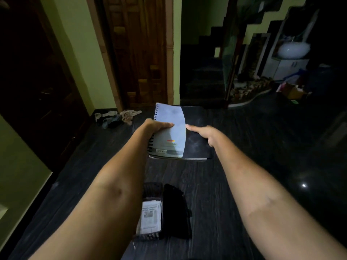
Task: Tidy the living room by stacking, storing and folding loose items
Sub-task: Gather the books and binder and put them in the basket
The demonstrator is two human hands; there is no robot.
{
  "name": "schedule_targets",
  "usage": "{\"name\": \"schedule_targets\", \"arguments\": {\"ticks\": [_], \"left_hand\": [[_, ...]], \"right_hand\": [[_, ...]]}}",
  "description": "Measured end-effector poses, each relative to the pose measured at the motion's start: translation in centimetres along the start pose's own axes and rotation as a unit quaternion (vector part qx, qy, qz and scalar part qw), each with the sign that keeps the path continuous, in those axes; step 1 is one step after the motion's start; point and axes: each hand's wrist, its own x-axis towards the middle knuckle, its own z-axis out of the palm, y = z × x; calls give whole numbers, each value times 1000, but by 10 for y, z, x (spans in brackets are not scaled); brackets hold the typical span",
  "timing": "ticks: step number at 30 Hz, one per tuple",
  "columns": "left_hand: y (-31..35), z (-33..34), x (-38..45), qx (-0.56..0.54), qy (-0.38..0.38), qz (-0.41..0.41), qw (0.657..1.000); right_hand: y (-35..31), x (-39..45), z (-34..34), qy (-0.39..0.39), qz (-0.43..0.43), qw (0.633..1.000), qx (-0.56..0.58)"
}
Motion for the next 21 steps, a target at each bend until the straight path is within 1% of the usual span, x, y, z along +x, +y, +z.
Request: {"name": "schedule_targets", "arguments": {"ticks": [2,5,7,10,12,15,17,21], "left_hand": [[24,12,35,-4,-4,2,1000],[39,28,89,-8,0,4,1000],[44,47,137,-18,16,-3,1000],[52,64,187,-33,32,-17,999],[70,78,215,-60,67,-36,995],[100,93,233,-87,119,-64,987],[116,101,247,-112,145,-62,981],[114,103,262,-184,190,-80,961]], "right_hand": [[-16,43,-14,-3,-1,1000,0],[-28,107,-31,-20,-7,1000,-4],[-35,158,-44,-35,-2,999,-22],[-47,219,-57,-55,-5,997,-54],[-64,272,-70,-87,-5,993,-74],[-90,328,-83,-130,-12,985,-109],[-111,361,-90,-160,-19,978,-130],[-143,423,-80,-225,-46,955,-186]]}}
